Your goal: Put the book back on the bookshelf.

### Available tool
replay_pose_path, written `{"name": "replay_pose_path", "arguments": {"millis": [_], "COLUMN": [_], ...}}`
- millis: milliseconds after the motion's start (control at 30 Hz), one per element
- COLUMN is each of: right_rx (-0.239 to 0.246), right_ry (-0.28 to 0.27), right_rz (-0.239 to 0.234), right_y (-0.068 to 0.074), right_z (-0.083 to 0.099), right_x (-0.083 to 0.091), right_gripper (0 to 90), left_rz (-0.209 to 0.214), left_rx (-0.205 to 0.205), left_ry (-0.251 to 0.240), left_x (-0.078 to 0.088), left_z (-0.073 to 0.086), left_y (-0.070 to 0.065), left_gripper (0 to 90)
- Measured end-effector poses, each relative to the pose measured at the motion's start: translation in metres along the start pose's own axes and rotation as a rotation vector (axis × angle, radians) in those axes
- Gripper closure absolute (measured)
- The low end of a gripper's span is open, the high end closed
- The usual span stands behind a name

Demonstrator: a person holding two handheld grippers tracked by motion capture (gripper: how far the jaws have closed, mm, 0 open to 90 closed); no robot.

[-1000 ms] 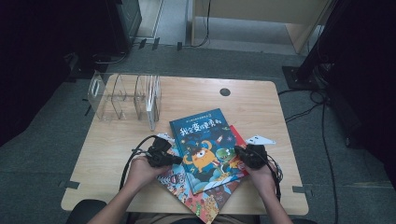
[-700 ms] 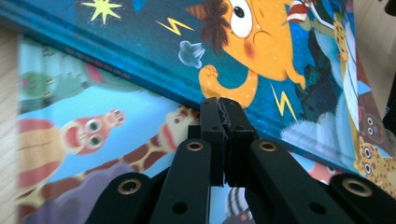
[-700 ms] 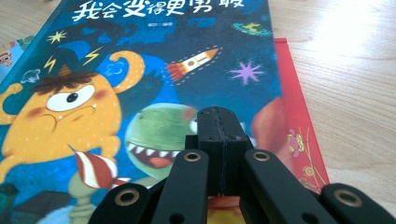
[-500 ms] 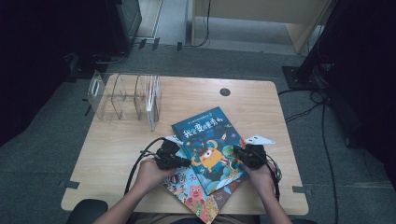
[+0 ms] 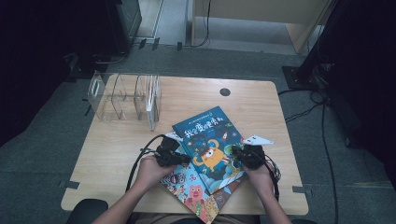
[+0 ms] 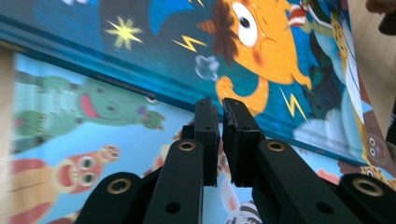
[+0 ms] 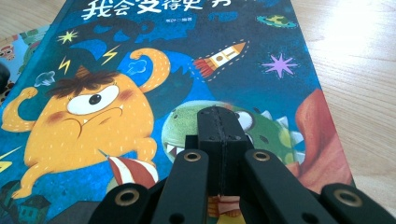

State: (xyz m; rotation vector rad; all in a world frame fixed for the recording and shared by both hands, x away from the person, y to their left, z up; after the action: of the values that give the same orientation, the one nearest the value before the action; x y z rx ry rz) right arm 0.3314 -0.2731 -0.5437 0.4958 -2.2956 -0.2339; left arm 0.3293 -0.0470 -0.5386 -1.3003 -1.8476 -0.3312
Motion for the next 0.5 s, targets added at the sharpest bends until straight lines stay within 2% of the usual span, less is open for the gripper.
{"name": "replay_pose_path", "arguments": {"millis": [300,400,500], "right_rx": [0.013,0.016,0.021], "right_ry": [0.007,0.006,0.008], "right_rz": [-0.001,0.001,-0.001], "right_y": [0.002,0.001,0.003], "right_z": [0.000,0.000,0.001], "right_x": [0.000,0.001,0.001], "right_gripper": [90.0,90.0,90.0], "left_rz": [-0.052,-0.074,-0.094], "left_rx": [0.012,0.017,0.015], "left_ry": [-0.010,-0.020,-0.029], "left_x": [0.008,0.011,0.013], "left_z": [-0.011,-0.015,-0.020], "left_y": [0.024,0.032,0.039], "left_gripper": [74.4,75.0,79.9]}}
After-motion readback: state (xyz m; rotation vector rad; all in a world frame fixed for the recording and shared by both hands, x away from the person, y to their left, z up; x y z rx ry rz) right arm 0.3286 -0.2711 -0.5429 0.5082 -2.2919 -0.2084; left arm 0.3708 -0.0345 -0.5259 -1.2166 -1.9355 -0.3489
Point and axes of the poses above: each handheld gripper's, and its own axes: x roughly backward along the jaws, z roughly out of its underside, y roughly to its left, the point moved 8 cm from there along -x, roughly forward along the jaws, and after that the axes turned 14 degrees about -x, right-handed, at the moved point
